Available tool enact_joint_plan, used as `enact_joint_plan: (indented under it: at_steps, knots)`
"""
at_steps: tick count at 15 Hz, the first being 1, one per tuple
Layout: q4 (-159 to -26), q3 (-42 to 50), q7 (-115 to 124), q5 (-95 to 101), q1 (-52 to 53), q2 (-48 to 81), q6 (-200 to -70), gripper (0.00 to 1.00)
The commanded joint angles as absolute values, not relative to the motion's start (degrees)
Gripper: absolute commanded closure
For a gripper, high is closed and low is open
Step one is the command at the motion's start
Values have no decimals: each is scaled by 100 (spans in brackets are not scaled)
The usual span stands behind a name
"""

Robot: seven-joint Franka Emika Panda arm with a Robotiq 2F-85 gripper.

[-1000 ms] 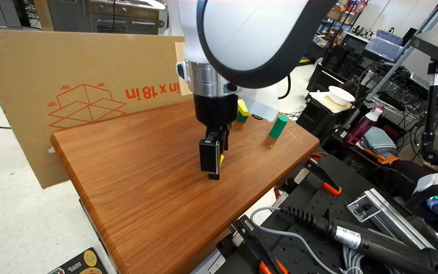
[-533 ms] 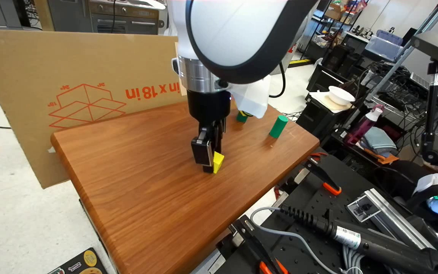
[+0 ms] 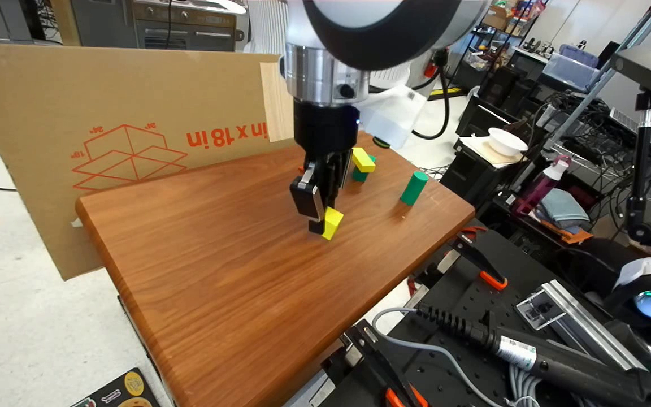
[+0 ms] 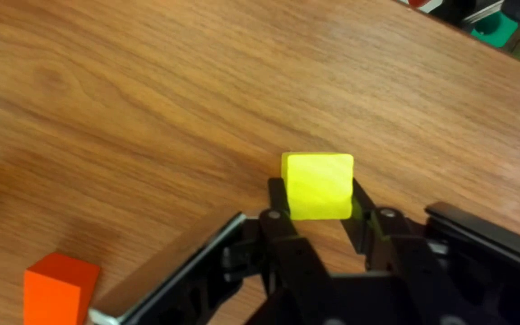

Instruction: Move the yellow cube to the right

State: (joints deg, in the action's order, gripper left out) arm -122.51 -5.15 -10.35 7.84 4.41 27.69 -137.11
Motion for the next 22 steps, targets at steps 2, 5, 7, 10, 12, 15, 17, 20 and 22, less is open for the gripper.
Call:
enact_joint_plan:
  at_steps: [2,5,7,10,12,15,17,20,22]
  knots:
    - [-12994,-391,-889,389,109,1894,-13833,92]
    - [-13141,-150,-819,318,-102,1811,-13803,92]
    - [-13199,20,-763,273,-263,1861,-13780,92]
    - [-13232,251,-683,247,-476,1955,-13729,92]
    - [-13226,335,-666,228,-577,2042,-13709,92]
    - [-13199,367,-530,300,-564,2148,-13720,92]
    - [-13171,352,-429,336,-504,2200,-13730,92]
    - [-13058,334,-277,359,-418,2322,-13731,92]
    - [-12908,298,-219,349,-372,2452,-13774,92]
